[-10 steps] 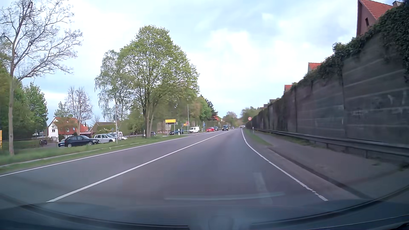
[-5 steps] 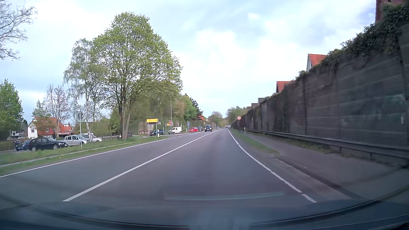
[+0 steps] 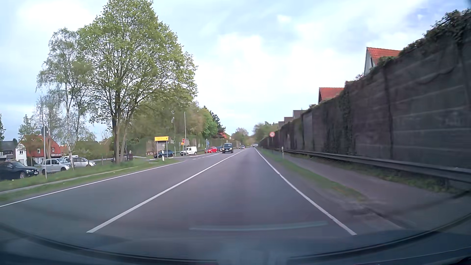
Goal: Follow the waypoints while adhering to traffic rules and regulations
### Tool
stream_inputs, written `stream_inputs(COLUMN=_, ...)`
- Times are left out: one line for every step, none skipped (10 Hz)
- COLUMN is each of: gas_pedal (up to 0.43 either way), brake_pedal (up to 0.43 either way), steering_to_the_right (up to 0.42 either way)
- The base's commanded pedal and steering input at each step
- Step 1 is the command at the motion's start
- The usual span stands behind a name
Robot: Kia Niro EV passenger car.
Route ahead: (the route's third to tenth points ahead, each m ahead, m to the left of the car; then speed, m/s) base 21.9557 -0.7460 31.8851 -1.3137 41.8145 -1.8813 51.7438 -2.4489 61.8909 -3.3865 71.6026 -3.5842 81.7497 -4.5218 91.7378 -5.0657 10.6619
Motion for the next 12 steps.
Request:
stream_inputs(gas_pedal=0.22, brake_pedal=0.0, steering_to_the_right=0.011)
stream_inputs(gas_pedal=0.22, brake_pedal=0.0, steering_to_the_right=0.011)
stream_inputs(gas_pedal=0.22, brake_pedal=0.0, steering_to_the_right=0.011)
stream_inputs(gas_pedal=0.22, brake_pedal=0.0, steering_to_the_right=0.011)
stream_inputs(gas_pedal=0.22, brake_pedal=0.0, steering_to_the_right=0.012)
stream_inputs(gas_pedal=0.22, brake_pedal=0.0, steering_to_the_right=0.014)
stream_inputs(gas_pedal=0.22, brake_pedal=0.0, steering_to_the_right=0.016)
stream_inputs(gas_pedal=0.22, brake_pedal=0.0, steering_to_the_right=0.016)
stream_inputs(gas_pedal=0.22, brake_pedal=0.0, steering_to_the_right=0.015)
stream_inputs(gas_pedal=0.22, brake_pedal=0.0, steering_to_the_right=0.016)
stream_inputs(gas_pedal=0.22, brake_pedal=0.0, steering_to_the_right=0.016)
stream_inputs(gas_pedal=0.22, brake_pedal=0.0, steering_to_the_right=0.014)
